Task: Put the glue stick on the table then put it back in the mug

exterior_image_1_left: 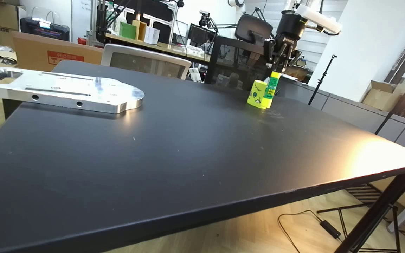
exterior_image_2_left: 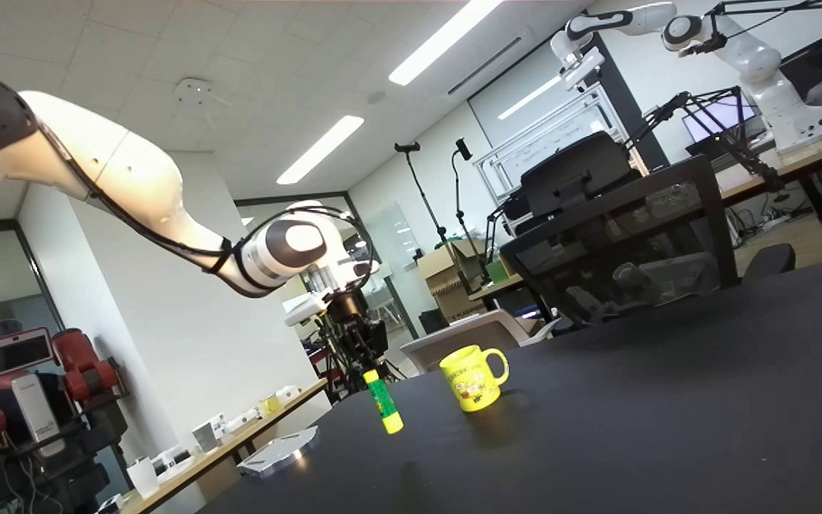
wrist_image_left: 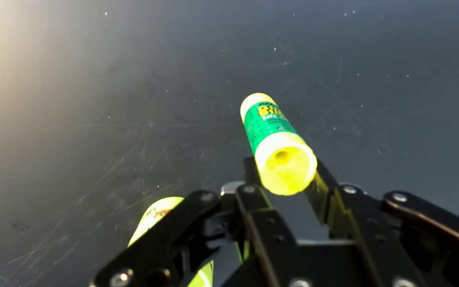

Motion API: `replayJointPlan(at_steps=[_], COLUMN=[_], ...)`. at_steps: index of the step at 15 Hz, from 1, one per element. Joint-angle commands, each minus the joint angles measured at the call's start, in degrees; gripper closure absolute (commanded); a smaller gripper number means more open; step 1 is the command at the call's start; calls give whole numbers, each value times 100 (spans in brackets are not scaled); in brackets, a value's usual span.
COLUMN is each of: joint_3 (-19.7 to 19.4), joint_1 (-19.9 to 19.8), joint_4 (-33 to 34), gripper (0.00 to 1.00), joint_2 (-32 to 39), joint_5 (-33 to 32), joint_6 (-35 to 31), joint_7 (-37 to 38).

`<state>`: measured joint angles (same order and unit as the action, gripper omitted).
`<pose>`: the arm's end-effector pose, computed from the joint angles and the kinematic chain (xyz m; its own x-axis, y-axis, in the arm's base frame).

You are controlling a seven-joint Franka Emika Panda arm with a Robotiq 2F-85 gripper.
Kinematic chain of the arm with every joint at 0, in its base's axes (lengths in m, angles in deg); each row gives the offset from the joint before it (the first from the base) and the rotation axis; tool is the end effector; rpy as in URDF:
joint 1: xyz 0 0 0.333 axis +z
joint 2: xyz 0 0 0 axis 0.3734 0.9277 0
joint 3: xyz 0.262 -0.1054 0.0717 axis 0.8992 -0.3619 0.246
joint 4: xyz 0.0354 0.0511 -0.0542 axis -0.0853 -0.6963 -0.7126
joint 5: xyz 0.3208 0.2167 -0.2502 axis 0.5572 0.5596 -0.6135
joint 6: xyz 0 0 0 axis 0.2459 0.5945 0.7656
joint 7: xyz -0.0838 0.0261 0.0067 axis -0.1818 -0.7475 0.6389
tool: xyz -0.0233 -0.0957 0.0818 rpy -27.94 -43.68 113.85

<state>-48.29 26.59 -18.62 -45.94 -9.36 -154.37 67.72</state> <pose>0.7038 0.0473 0.1890 0.9927 -0.1208 -0.0006 -0.1208 -0.9925 -0.0181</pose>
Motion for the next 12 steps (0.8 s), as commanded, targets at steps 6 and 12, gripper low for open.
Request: replayJointPlan(at_steps=[6,12], joint_3=[139,175], joint_1=[-92,-130], joint_4=[-2568,-3188], gripper=[92,92], joint_2=[-1305,-1622], joint_5=[119,188], joint_6=[-1796,-2257], joint_7=[-169,-235])
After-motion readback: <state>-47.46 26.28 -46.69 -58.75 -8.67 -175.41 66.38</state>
